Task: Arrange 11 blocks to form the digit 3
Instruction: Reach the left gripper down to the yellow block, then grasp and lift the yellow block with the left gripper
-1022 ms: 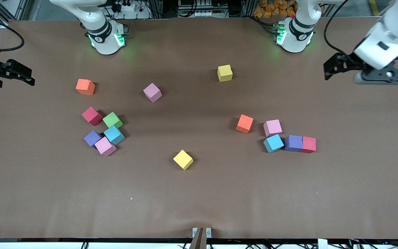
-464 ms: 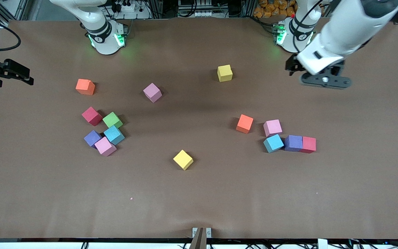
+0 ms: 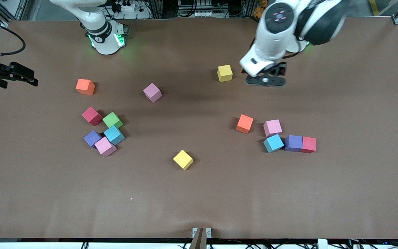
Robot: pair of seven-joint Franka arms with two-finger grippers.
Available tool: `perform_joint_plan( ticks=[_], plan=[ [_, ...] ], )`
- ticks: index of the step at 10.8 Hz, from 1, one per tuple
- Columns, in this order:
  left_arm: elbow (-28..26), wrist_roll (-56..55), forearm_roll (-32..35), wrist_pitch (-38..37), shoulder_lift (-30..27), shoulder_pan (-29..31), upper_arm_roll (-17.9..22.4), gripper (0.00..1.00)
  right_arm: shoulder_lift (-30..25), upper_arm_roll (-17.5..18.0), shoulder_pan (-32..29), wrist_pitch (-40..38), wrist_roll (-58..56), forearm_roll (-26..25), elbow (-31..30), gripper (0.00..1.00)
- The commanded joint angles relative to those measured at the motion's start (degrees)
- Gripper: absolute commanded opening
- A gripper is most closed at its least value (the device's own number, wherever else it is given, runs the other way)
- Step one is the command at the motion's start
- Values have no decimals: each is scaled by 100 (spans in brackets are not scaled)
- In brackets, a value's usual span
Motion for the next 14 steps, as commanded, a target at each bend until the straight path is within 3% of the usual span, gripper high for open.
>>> perform_joint_plan(
  ticks=[1, 3, 5, 7, 9, 12, 14],
  plan=[
    [-859, -1171, -86, 1031, 53, -109, -481, 100, -300, 16, -52, 274, -89, 111, -524, 100],
    [-967, -2260, -86, 1508, 561, -301, -772, 100, -441, 25, -8, 607, -89, 111, -902, 100],
    [-1037, -2975, -95, 1798, 931, -512, -773, 100, -450, 69, -8, 810, -89, 120, -1052, 100],
    [-1352, -3906, -95, 2735, 1213, -724, -773, 100, -441, 131, -8, 855, -80, 120, -1079, 100],
    [-1765, -4129, -95, 3493, 1328, -742, -782, 100, -520, 192, 1, 1213, -27, 129, -1428, 100],
    [-1890, -4332, -69, 3584, 1487, -742, -879, 100, -714, 262, 9, 1619, -18, 155, -1904, 100],
    [-1907, -4367, -77, 3680, 1565, -750, -879, 100, -696, 263, -8, 1532, -1, 304, -1896, 100]
  ],
)
